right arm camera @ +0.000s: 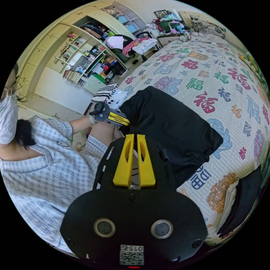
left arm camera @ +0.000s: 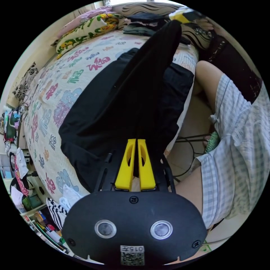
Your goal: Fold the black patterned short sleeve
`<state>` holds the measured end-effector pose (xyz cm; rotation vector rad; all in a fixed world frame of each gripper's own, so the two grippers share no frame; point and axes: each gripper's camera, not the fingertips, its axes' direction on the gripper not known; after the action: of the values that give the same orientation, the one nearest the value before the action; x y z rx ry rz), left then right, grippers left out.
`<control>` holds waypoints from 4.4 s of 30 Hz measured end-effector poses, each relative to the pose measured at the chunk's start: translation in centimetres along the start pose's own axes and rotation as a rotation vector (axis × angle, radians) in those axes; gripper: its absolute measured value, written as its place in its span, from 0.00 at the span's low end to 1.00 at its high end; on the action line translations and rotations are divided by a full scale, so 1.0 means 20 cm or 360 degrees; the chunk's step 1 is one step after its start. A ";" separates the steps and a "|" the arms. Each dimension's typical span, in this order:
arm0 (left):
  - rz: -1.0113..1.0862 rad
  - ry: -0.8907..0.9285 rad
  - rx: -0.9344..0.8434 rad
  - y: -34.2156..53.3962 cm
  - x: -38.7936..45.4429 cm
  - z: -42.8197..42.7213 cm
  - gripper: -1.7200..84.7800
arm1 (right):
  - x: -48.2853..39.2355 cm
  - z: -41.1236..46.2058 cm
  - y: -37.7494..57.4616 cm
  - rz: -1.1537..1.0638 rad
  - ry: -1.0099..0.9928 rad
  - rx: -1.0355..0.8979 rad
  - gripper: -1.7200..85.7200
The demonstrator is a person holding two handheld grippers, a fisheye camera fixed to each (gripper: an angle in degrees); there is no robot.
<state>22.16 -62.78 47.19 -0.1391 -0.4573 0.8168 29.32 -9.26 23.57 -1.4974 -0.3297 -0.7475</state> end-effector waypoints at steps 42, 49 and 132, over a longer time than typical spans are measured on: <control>-0.0738 0.0329 0.0146 0.43 -0.71 0.04 0.02 | 0.26 0.44 0.72 0.0351 0.0697 -0.0578 0.01; -0.0969 0.0244 0.0071 1.04 -0.64 -0.13 0.01 | 0.08 0.37 0.95 0.0330 0.0854 -0.0439 0.01; -0.1106 0.0730 0.0604 -1.00 -1.93 1.41 0.02 | 1.25 -0.96 0.00 0.0292 0.0619 0.0137 0.02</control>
<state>0.09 -106.12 65.14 0.1803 0.0986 0.1603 43.08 -33.80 37.61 -1.2488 0.0679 -0.8456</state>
